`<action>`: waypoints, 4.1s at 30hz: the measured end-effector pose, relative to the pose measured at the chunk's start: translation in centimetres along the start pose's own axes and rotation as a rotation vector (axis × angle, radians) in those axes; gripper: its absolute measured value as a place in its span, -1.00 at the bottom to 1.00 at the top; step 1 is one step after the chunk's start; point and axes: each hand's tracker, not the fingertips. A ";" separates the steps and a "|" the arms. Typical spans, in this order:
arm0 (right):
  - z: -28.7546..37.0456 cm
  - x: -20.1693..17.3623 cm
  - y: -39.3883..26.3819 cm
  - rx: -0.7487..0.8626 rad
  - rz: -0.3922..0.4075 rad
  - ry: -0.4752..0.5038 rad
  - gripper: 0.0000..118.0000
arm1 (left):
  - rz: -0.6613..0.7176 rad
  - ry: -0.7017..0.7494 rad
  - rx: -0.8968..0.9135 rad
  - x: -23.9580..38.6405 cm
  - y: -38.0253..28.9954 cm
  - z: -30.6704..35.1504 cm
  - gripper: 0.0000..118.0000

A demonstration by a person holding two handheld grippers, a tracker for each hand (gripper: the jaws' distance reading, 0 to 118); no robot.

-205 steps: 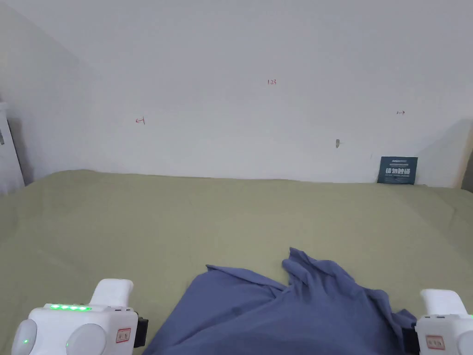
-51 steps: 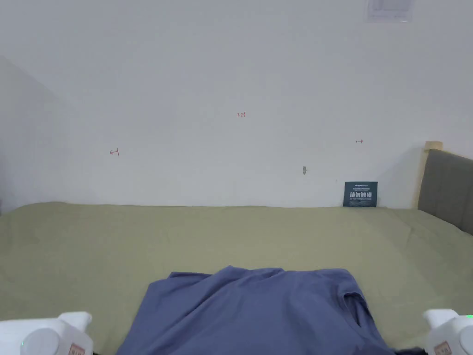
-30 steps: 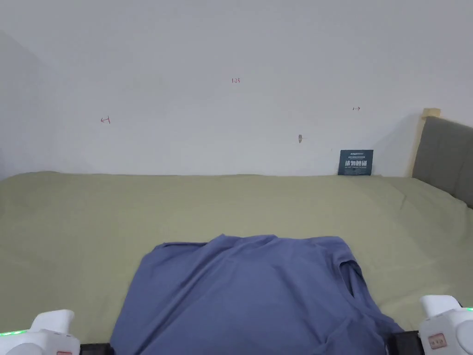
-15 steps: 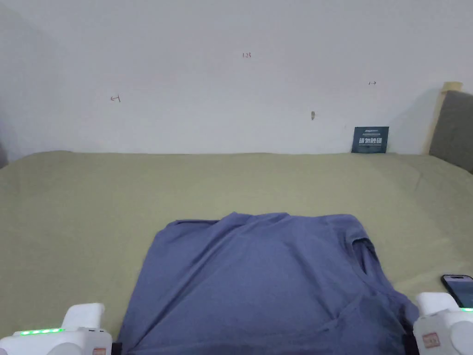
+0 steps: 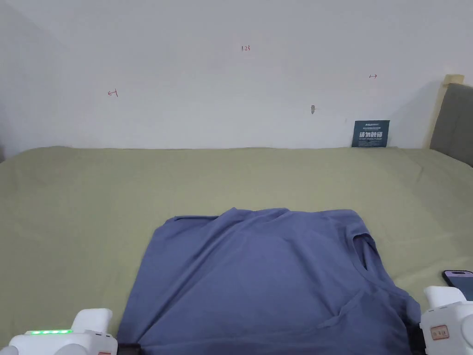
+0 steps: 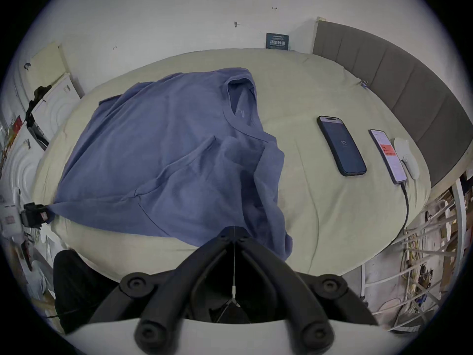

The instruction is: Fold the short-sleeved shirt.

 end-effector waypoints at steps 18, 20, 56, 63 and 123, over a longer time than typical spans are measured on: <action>-4.4 0.8 -0.3 -0.114 0.092 -0.077 -0.66 | -0.028 -0.025 0.038 0.3 1.3 0.0 -0.97; -3.3 0.7 -0.4 -0.088 0.062 -0.062 -0.93 | -0.030 -0.032 0.036 0.0 1.5 -0.3 -0.97; -5.9 -0.6 14.9 -0.066 0.016 -0.060 -0.25 | 0.067 -0.086 0.046 2.2 16.6 -1.7 0.02; -2.0 -3.1 11.1 0.038 0.085 -0.059 -0.99 | 0.040 -0.107 0.128 3.3 12.7 2.0 -1.00; -1.7 -0.6 8.4 0.028 0.126 0.029 -0.83 | -0.002 -0.138 0.114 0.0 9.9 1.0 -0.76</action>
